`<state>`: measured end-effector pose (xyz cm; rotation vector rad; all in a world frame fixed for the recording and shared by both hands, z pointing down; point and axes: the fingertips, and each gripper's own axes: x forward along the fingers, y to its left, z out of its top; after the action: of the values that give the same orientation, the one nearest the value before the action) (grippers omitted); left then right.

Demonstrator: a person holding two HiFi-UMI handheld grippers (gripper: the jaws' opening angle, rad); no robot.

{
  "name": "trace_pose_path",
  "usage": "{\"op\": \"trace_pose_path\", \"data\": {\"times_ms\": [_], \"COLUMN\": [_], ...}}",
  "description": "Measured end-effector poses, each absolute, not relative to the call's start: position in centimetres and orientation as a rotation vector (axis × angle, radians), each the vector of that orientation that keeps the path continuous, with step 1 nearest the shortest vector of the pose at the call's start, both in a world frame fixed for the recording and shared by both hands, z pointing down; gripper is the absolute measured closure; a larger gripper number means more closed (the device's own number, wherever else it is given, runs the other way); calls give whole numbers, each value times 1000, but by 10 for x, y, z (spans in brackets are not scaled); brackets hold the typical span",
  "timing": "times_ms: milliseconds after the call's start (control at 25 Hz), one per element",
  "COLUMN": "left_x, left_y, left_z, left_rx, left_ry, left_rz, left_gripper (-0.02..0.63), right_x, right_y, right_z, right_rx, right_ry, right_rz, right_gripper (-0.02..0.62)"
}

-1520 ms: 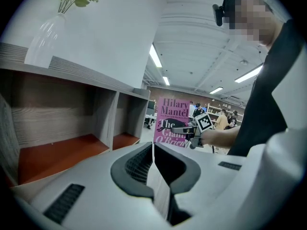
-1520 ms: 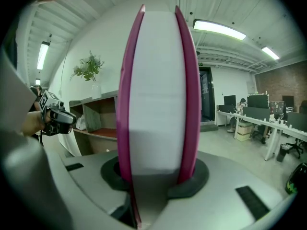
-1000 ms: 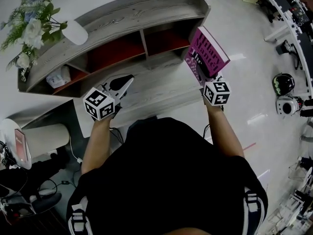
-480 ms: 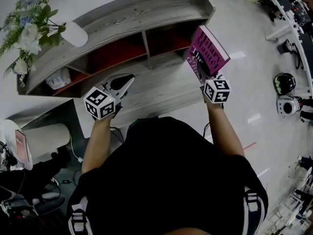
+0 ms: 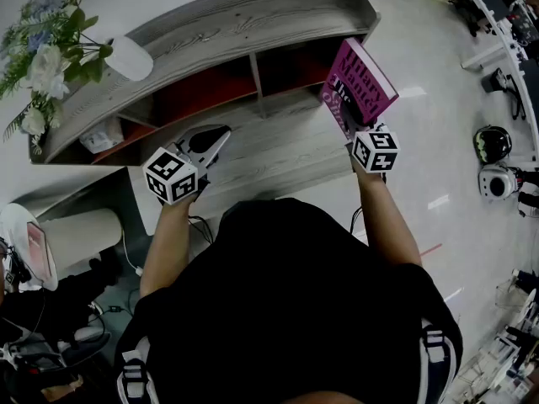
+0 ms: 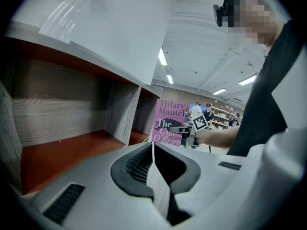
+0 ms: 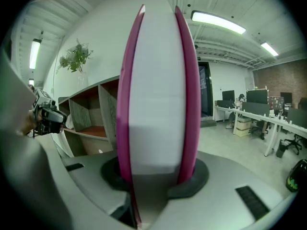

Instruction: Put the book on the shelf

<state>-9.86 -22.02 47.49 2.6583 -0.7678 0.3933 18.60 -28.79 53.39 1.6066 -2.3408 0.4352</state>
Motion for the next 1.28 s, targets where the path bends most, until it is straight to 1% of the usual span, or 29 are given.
{"op": "trace_pose_path", "data": {"times_ms": [1280], "left_x": [-131], "left_y": [-234], "left_z": [483], "left_rx": [2619], "left_ry": [-796], "left_rz": [406], "left_gripper": [575], "right_x": [174], "right_y": [-327], "right_z": [541], "right_rx": [1679], "right_ry": [-2305], "right_rz": [409], "right_gripper": [443]}}
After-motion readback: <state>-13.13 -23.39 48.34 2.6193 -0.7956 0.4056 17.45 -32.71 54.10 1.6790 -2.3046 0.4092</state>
